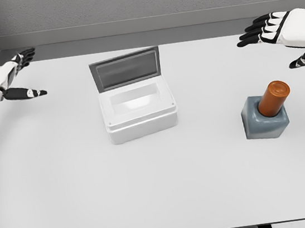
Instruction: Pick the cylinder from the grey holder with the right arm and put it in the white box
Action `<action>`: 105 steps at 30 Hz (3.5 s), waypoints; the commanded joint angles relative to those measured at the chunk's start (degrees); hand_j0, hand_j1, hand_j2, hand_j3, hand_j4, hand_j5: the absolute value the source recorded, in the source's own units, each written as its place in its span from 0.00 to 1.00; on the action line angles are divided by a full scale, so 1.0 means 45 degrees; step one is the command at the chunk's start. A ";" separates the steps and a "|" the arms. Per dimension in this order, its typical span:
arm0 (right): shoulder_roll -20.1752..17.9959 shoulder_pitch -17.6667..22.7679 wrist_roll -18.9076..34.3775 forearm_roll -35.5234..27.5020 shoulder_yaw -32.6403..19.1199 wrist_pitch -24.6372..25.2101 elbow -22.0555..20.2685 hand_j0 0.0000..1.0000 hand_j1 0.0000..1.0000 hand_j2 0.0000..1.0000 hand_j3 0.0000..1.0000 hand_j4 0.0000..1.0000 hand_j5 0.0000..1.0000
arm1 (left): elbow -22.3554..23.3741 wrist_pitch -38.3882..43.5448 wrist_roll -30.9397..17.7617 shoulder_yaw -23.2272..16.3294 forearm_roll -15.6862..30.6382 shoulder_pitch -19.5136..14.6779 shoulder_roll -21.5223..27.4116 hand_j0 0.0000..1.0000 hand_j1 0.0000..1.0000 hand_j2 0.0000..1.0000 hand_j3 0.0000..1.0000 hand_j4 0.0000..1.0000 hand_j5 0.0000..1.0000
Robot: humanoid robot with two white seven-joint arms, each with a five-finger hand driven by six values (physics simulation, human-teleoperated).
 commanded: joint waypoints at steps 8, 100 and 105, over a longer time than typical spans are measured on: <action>-0.1001 -0.0078 0.0012 -0.0058 0.1091 0.0015 -0.0022 1.00 1.00 1.00 1.00 1.00 1.00 | 0.0386 0.0152 -0.1343 0.0382 0.0702 -0.0020 -0.0104 1.00 1.00 1.00 1.00 1.00 1.00; -0.0063 -0.0117 0.1653 -0.0918 0.2537 0.0015 0.0408 0.43 0.43 0.43 0.43 0.43 0.43 | -0.4087 0.1460 -0.1422 -0.1493 0.1718 0.0781 0.0814 1.00 1.00 1.00 1.00 1.00 1.00; -0.0004 -0.0332 0.1633 -0.0918 0.2302 0.0015 0.0252 0.43 0.43 0.43 0.43 0.43 0.43 | -0.4223 0.1441 -0.1441 -0.1473 0.1835 0.0762 0.0834 1.00 1.00 1.00 1.00 1.00 1.00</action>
